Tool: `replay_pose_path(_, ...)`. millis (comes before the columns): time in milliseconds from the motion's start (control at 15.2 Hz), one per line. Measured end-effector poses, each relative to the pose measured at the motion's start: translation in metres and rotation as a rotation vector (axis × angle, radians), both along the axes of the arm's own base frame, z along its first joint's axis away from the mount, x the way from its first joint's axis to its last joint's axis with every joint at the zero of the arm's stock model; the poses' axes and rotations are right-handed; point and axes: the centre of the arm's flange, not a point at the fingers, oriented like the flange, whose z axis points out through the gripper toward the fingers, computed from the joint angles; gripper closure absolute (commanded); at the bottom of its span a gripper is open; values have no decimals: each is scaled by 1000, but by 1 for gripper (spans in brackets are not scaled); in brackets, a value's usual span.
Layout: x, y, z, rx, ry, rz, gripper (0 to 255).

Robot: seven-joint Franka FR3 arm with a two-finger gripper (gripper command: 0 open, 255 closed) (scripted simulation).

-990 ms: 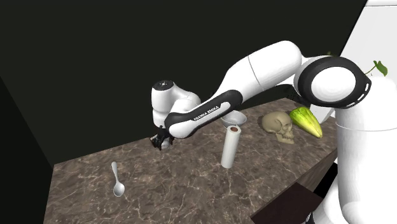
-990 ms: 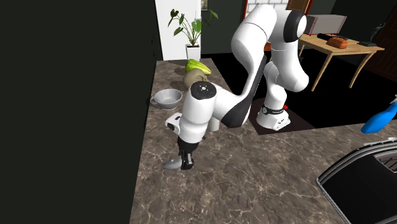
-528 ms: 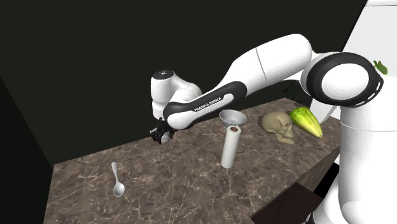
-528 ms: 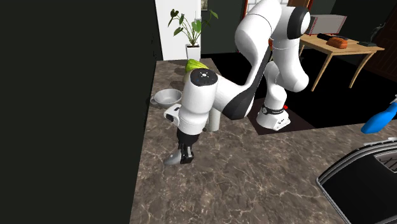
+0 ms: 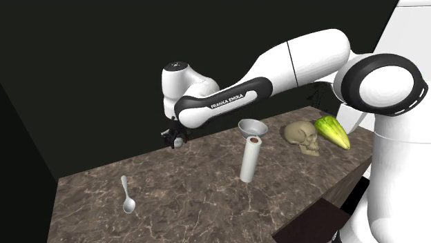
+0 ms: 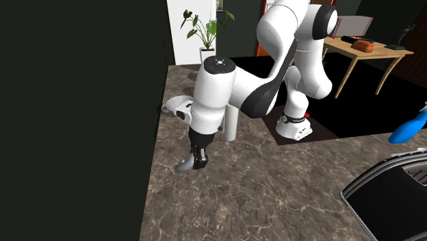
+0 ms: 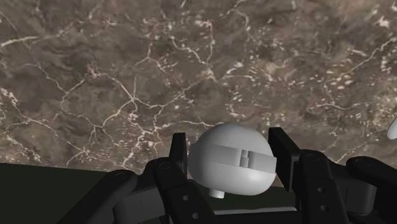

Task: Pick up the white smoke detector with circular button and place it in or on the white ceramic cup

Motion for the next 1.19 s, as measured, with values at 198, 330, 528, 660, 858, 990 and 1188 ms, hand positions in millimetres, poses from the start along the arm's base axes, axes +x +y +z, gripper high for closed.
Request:
replay_pose_path(198,-1,0,15,0,0,0,255)
replay_pose_path(330,0,-6,20,0,0,0,255)
replay_pose_path(528,-5,-39,25,0,0,0,255)
replay_pose_path(660,-9,-65,23,0,0,-1,255)
replay_pose_path(858,-15,-106,22,0,1,-2,255)
replay_pose_path(990,-16,-131,24,0,1,-2,255)
replay_pose_path(1188,-23,-171,25,0,1,-2,255)
